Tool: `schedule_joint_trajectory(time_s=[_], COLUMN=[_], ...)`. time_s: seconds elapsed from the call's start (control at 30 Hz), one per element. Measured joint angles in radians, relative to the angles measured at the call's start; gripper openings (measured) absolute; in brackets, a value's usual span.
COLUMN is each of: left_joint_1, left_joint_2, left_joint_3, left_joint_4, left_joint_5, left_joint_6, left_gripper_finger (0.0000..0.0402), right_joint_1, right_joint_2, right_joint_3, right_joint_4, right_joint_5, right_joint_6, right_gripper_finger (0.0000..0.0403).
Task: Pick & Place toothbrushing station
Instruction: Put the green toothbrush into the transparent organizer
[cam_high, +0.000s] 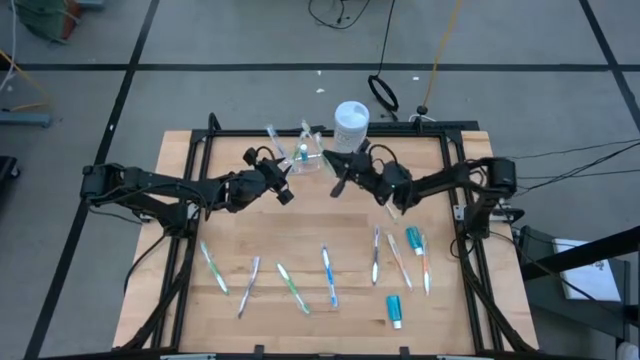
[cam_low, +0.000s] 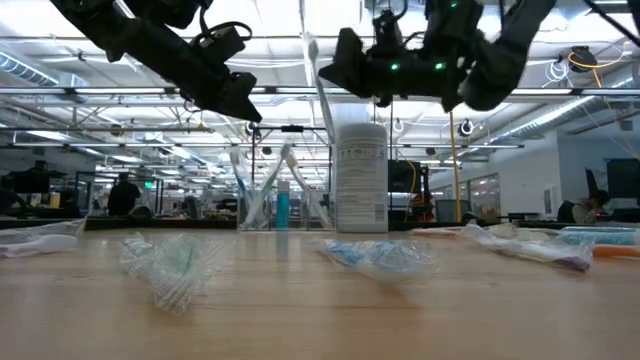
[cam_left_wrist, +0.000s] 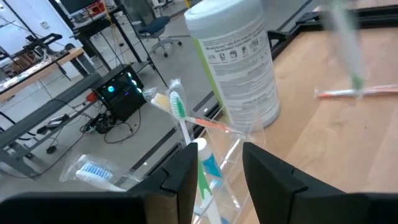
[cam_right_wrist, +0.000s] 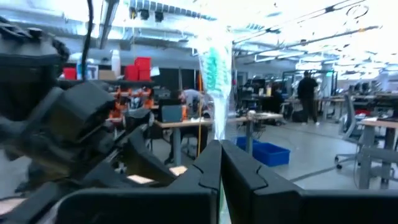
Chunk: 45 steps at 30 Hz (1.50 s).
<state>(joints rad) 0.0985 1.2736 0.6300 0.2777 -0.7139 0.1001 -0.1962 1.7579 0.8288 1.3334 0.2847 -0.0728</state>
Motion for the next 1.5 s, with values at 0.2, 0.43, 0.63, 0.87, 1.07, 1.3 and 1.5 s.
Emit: schedule_joint_trajectory(time_s=[0.2, 0.43, 0.63, 0.87, 1.07, 1.3, 1.5], left_joint_1=[0.001, 0.001, 0.005, 0.005, 0.006, 0.006, 0.006], left_joint_2=[0.0, 0.0, 0.0, 0.0, 0.0, 0.0, 0.0], left_joint_3=[0.0, 0.0, 0.0, 0.0, 0.0, 0.0, 0.0], left_joint_4=[0.012, 0.004, 0.004, 0.003, 0.003, 0.002, 0.002], left_joint_5=[0.007, 0.008, 0.011, 0.014, 0.014, 0.015, 0.015], left_joint_6=[0.0, 0.012, 0.041, 0.045, 0.045, 0.045, 0.052], left_gripper_finger=[0.0134, 0.0134, 0.0134, 0.0134, 0.0134, 0.0134, 0.0134], right_joint_1=[-0.079, -0.165, -0.216, -0.217, -0.208, -0.173, -0.143], right_joint_2=[0.131, 0.207, 0.233, 0.234, 0.233, 0.231, 0.227], right_joint_3=[0.1, 0.194, 0.239, 0.239, 0.239, 0.224, 0.224], right_joint_4=[-0.004, -0.046, -0.202, -0.285, -0.348, -0.359, -0.307], right_joint_5=[0.0, -0.002, -0.001, 0.0, 0.0, 0.002, 0.03], right_joint_6=[-0.066, 0.012, 0.216, 0.263, 0.231, 0.149, 0.044], right_gripper_finger=[0.0, 0.0, 0.0, 0.0, 0.0, 0.0003, 0.0017])
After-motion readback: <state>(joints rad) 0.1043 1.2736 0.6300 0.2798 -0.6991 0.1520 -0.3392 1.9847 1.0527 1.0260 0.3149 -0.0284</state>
